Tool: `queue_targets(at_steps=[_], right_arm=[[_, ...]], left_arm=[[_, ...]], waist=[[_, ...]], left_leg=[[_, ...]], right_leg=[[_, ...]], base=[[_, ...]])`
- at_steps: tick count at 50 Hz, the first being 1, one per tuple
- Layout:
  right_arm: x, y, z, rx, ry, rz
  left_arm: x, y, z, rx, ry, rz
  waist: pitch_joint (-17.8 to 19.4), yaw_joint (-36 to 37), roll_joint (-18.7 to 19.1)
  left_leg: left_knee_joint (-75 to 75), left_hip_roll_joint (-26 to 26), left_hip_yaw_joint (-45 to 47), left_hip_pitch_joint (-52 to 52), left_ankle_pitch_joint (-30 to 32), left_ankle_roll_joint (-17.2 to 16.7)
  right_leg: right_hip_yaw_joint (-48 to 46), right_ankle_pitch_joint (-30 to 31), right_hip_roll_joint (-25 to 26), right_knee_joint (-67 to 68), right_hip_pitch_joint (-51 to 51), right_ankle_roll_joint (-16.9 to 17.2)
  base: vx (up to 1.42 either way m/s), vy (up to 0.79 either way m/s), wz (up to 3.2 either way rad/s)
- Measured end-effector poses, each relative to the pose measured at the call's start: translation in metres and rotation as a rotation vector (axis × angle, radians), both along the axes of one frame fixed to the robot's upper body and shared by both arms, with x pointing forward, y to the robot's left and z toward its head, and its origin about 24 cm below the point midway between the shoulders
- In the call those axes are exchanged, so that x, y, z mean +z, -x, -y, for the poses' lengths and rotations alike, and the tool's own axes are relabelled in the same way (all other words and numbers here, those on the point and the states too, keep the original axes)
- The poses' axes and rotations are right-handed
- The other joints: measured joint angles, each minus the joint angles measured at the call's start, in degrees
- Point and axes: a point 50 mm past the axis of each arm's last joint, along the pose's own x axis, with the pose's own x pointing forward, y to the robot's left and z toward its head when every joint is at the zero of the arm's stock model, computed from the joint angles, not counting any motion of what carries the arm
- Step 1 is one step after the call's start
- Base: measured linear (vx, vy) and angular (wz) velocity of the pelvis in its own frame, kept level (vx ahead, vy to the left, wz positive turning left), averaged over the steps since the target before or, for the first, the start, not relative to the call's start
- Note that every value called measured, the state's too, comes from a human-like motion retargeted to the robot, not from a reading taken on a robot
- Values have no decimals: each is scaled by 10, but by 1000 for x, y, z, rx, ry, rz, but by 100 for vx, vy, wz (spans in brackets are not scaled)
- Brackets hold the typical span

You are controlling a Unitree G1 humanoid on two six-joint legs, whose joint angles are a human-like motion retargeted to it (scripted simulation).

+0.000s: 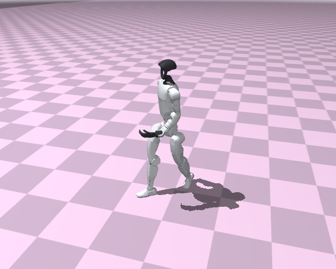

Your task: Walk run

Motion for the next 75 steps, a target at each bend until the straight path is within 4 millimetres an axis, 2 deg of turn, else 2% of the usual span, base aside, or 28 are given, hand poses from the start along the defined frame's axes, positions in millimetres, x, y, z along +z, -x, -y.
queue_targets(at_steps=[3,5,6,10,12,15,18,22,25,27,28,32,35,38,40,43,44,47,50,52,58,60,63,67,68,70,72,75], right_arm=[[-3,-32,8,15,20,71],[-4,-58,14,39,36,141],[-3,-73,17,52,48,182],[4,-137,31,109,109,362],[12,-169,37,131,141,464],[28,-214,42,140,180,630],[48,-253,45,133,202,795],[71,-284,50,121,234,955],[79,-293,51,115,260,1029],[77,-290,49,101,273,1038],[74,-285,49,94,277,1028],[47,-248,42,87,248,873],[20,-195,35,91,195,628],[2,-127,25,72,138,342],[-2,-81,17,36,87,183],[0,-27,8,-19,-16,7],[2,-11,5,-31,-47,-48],[7,26,-8,-47,-122,-169],[11,48,-20,-25,-157,-199],[14,59,-25,-3,-170,-215],[17,69,-32,50,-232,-252],[16,64,-31,53,-242,-247],[12,51,-27,45,-225,-211],[7,35,-20,24,-173,-151],[6,27,-15,15,-153,-135],[4,18,-9,0,-121,-114],[3,3,1,-19,-87,-97],[2,-30,15,-10,-52,-34]], left_arm=[[-3,8,3,2,1,-17],[-1,10,-1,-2,-10,-6],[0,9,-3,-10,-17,1],[3,5,-12,-15,-47,19],[3,6,-15,29,-49,17],[3,9,-18,94,-29,9],[2,12,-20,126,-7,4],[1,15,-21,143,-7,-4],[-1,17,-21,148,-6,-13],[-2,20,-21,149,-5,-22],[-4,22,-20,150,-4,-30],[-8,26,-19,160,0,-58],[-11,34,-21,161,-4,-77],[-14,36,-24,178,5,-103],[-12,30,-26,183,-1,-100],[-2,11,-27,162,-27,-36],[2,3,-27,149,-30,-14],[13,-19,-24,113,-30,48],[25,-33,-22,98,-38,113],[31,-36,-21,94,-45,146],[37,-36,-28,97,-71,177],[35,-33,-31,100,-78,168],[31,-29,-32,96,-80,144],[20,-17,-26,74,-74,90],[17,-15,-24,68,-70,76],[11,-7,-20,57,-60,40],[3,1,-11,46,-35,2],[-2,9,-2,68,-6,-32]], waist=[[-3,14,-32],[-6,26,-59],[-6,28,-68],[3,42,-92],[8,52,-97],[15,73,-98],[26,96,-91],[38,116,-76],[44,132,-82],[45,128,-82],[45,126,-82],[37,141,-84],[17,161,-89],[-5,160,-93],[-5,146,-76],[1,132,-50],[3,137,-43],[10,138,-22],[17,114,-11],[18,95,-9],[27,42,-31],[32,30,-35],[35,29,-37],[30,13,-32],[25,10,-32],[15,-5,-18],[8,8,-9],[7,11,-28]], left_leg=[[112,-4,-3,-25,135,-30],[209,-10,3,-57,190,-21],[253,-10,-9,-77,194,-15],[353,-1,-43,-148,111,-7],[350,4,-41,-179,57,23],[287,13,-21,-219,5,61],[191,18,-1,-254,-16,81],[40,-6,-17,-286,-21,95],[-62,-38,-15,-309,-3,100],[-116,-54,2,-307,-12,74],[-127,-57,13,-302,-17,77],[-89,-52,40,-287,18,146],[-100,-55,46,-266,48,152],[-97,-52,55,-249,18,154],[-93,-38,49,-231,1,155],[-78,-20,17,-210,-32,155],[-75,-14,17,-203,-41,155],[-75,-6,6,-179,-61,160],[-78,-11,-21,-155,-77,158],[-83,-21,-38,-138,-88,158],[-95,-68,-74,-69,-124,155],[-96,-74,-84,-45,-135,150],[-93,-76,-88,-17,-150,142],[-76,-70,-119,13,-153,126],[-66,-71,-126,16,-145,120],[-40,-50,-147,13,-105,94],[3,-33,-144,3,-22,56],[105,-33,-150,-25,118,-2]], right_leg=[[31,-24,-10,-1,34,-6],[57,-39,-20,-1,57,-8],[62,-46,-22,-2,68,-8],[83,-68,-16,-6,105,-11],[89,-75,-8,-5,120,-10],[101,-87,9,-3,141,-9],[120,-98,34,-4,163,-11],[122,-119,64,-9,198,-13],[133,-137,66,-7,221,-14],[131,-150,71,-2,236,-18],[132,-156,74,2,244,-21],[131,-154,75,25,270,-11],[119,-101,64,55,279,9],[121,29,46,124,264,62],[145,116,68,193,240,104],[144,197,96,318,178,136],[147,188,98,352,158,134],[143,100,89,412,100,106],[142,12,66,407,43,75],[132,-25,38,353,19,72],[162,-51,-21,124,-29,94],[194,-46,-20,64,-49,86],[218,-19,-20,-1,-60,116],[170,32,-27,1,-34,92],[128,55,-34,3,-29,89],[154,37,-17,1,-14,59],[150,8,-14,8,6,60],[130,-18,-23,4,44,44]], base=[[69,-31,-36],[63,-29,-62],[52,-23,-35],[48,-22,-43],[45,-17,-80],[53,-15,-101],[47,-11,-97],[56,-11,-61],[65,-10,-50],[60,-7,-9],[72,-6,1],[82,-5,-50],[93,-4,-74],[80,-1,-31],[83,-2,45],[67,-3,52],[74,-1,-19],[53,1,23],[57,-3,75],[64,-8,74],[61,-13,63],[59,-18,44],[69,-24,21],[76,-28,72],[81,-33,99],[82,-37,100],[77,-35,45],[69,-32,27]])
